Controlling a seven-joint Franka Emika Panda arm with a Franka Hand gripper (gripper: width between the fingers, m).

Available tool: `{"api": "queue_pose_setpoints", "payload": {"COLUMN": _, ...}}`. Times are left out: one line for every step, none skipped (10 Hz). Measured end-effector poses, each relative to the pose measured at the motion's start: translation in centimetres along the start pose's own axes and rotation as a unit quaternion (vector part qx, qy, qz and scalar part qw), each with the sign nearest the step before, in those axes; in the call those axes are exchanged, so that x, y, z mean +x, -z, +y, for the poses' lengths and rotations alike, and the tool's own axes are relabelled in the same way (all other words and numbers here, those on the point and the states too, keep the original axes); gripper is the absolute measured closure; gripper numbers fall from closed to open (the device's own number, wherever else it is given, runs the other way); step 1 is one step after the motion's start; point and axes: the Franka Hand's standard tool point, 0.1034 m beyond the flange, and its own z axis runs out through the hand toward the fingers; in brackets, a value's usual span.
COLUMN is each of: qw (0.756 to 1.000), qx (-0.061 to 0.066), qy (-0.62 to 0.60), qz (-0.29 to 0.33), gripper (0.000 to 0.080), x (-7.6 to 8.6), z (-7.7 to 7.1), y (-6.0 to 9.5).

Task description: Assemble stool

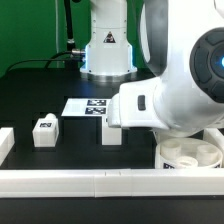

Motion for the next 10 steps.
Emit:
{"api": "queue_pose_setpoints", "payload": {"qw": 1.000, "qx": -0.001, "qy": 0.001, "qz": 0.001, "gripper": 0.0151, "x": 0.13, "z": -0.14, "y": -0.10}}
{"api": "queue_pose_setpoints", "payload": {"qw": 1.000, "qx": -0.001, "qy": 0.001, "qz": 0.004, "gripper": 0.0151, "x": 0.34, "z": -0.29, "y": -0.16}}
{"api": "queue_pose_setpoints", "payload": {"qw": 1.000, "qx": -0.002, "qy": 0.001, "qz": 0.008, "gripper": 0.0151, "x": 0.60, "z": -0.48, "y": -0.24}}
{"api": "queue_pose_setpoints", "payload": {"qw": 1.000, "qx": -0.004, "qy": 0.001, "qz": 0.011, "gripper": 0.0241, "x": 1.03, "z": -0.81, "y": -0.53}}
{"api": "queue_pose_setpoints", "payload": {"qw": 1.000, "qx": -0.005, "qy": 0.002, "qz": 0.010, "gripper": 0.0377, "x": 1.10, "z": -1.01, "y": -0.72}}
{"api": "queue_pose_setpoints", "payload": {"qw": 1.000, "qx": -0.005, "qy": 0.003, "qz": 0.010, "gripper": 0.0377, "x": 1.08, "z": -1.02, "y": -0.62}}
{"api": "queue_pose_setpoints", "payload": {"qw": 1.000, "qx": -0.005, "qy": 0.003, "qz": 0.012, "gripper": 0.0476, "x": 1.11, "z": -1.01, "y": -0.51}}
{"api": "queue_pose_setpoints", "payload": {"qw": 1.000, "qx": -0.005, "qy": 0.003, "qz": 0.012, "gripper": 0.0476, "x": 1.11, "z": -1.01, "y": -0.48}}
{"api": "queue_pose_setpoints", "payload": {"qw": 1.000, "qx": -0.005, "qy": 0.003, "qz": 0.012, "gripper": 0.0476, "x": 1.11, "z": -1.01, "y": -0.46}}
{"api": "queue_pose_setpoints", "payload": {"qw": 1.000, "qx": -0.005, "qy": 0.006, "qz": 0.013, "gripper": 0.0476, "x": 0.97, "z": -1.01, "y": -0.22}}
